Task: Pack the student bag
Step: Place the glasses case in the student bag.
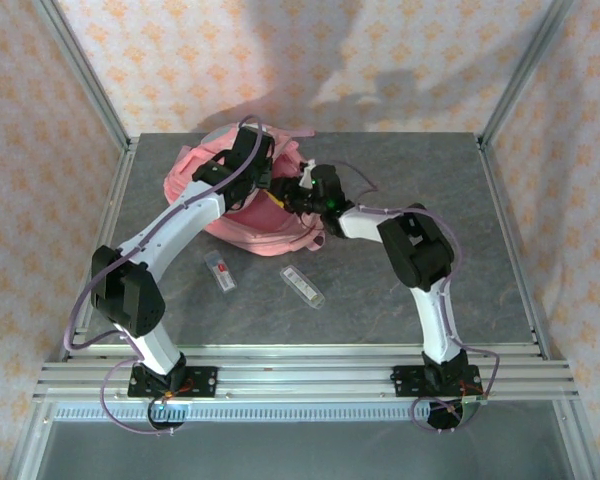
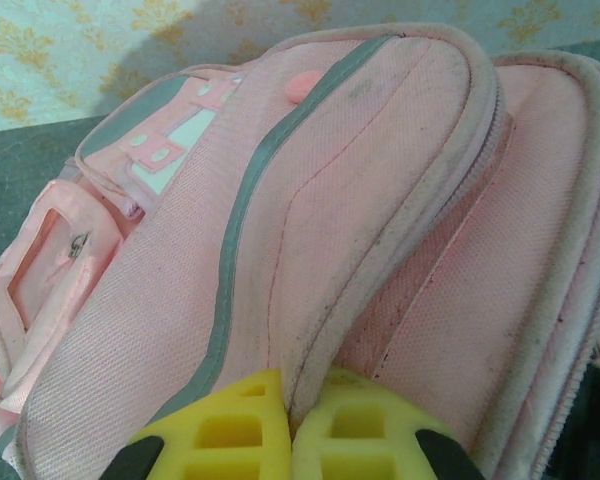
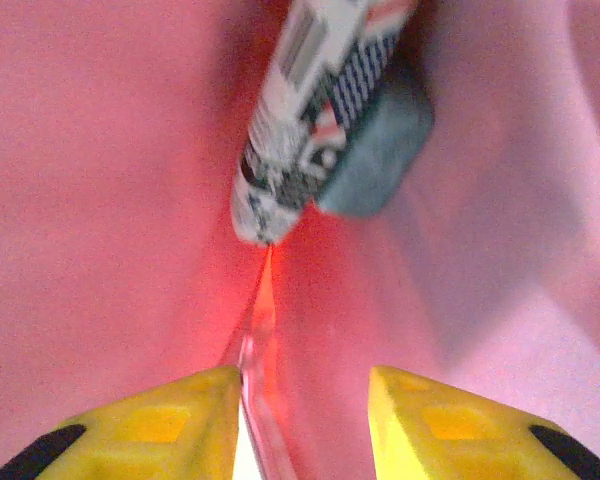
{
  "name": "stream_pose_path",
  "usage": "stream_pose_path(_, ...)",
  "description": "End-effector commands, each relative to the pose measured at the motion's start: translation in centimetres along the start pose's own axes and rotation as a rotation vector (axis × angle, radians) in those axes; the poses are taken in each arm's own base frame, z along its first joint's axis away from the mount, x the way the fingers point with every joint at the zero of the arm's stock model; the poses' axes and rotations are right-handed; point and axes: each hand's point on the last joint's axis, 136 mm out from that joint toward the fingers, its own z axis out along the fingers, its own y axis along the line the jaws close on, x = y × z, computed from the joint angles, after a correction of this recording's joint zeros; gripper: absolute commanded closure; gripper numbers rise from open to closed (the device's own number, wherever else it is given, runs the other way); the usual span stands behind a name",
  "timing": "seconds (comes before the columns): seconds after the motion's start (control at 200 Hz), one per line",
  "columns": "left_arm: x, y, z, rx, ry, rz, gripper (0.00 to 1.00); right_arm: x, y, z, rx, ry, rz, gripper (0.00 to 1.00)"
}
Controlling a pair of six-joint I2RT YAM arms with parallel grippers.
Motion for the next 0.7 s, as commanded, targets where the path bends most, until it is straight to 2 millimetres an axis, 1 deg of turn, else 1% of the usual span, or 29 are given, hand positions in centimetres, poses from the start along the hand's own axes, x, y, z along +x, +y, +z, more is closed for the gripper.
stream_pose_path(0.0, -3.3, 0.6, -2.9, 0.02, -0.12, -0.077, 1.0, -0.9, 0.1, 1.3, -0.001, -0.006, -0.024, 0.63)
stream_pose_path(0.07, -3.2, 0.6, -2.9, 0.019, -0.116, -0.077, 1.0, -0.7, -0.4, 1.9, -0.004, 0.004, -0.002, 0.63)
stream_pose_path(0.245, -2.8, 0.4, -2.6, 0.027, -0.106, -0.078, 1.0, -0.5, 0.1, 2.0, 0.011, 0.007, -0.022, 0.63)
stream_pose_path(0.315, -2.6, 0.2, -2.5, 0.038, -0.102, -0.085, 1.0, -1.3, 0.2, 1.8, 0.04, -0.024, -0.039, 0.64)
stream_pose_path(0.395, -2.6, 0.0, -2.4, 0.047, -0.104, -0.098, 1.0, -2.2, 0.2, 2.5, 0.046, -0.042, -0.031, 0.66)
stream_pose_path(0.44, -2.7, 0.0, -2.5, 0.052, -0.11, -0.103, 1.0, -2.7, 0.1, 3.2, 0.043, -0.051, -0.019, 0.7)
stream_pose_path(0.491, -2.9, 0.0, -2.8, 0.055, -0.115, -0.108, 1.0, -3.2, -0.2, 4.0, 0.039, -0.062, 0.0, 0.83)
stream_pose_path(0.526, -3.0, 0.0, -2.8, 0.057, -0.116, -0.108, 1.0, -3.8, -0.4, 4.6, 0.038, -0.076, 0.017, 0.88)
stream_pose_path(0.581, -3.0, 0.0, -2.8, 0.058, -0.115, -0.11, 1.0, -4.6, -0.7, 5.5, 0.035, -0.099, 0.038, 0.91)
stream_pose_path(0.646, -2.8, -0.2, -2.8, 0.064, -0.109, -0.112, 1.0, -5.4, -1.3, 6.7, 0.033, -0.123, 0.073, 0.92)
stream_pose_path(0.691, -2.6, -0.2, -2.6, 0.068, -0.104, -0.113, 1.0, -6.1, -1.3, 7.4, 0.024, -0.14, 0.098, 0.92)
